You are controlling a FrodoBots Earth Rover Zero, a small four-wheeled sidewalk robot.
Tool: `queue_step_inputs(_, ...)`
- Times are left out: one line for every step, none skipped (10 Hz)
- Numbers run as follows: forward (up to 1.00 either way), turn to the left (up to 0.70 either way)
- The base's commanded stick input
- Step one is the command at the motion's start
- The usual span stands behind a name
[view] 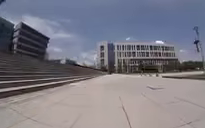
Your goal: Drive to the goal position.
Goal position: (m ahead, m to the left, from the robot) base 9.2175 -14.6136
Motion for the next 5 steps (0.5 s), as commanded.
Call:
queue_step_inputs(0.5, 0.0)
queue_step_inputs(0.5, 0.0)
queue_step_inputs(0.5, 0.0)
queue_step_inputs(0.5, 0.0)
queue_step_inputs(0.5, 0.0)
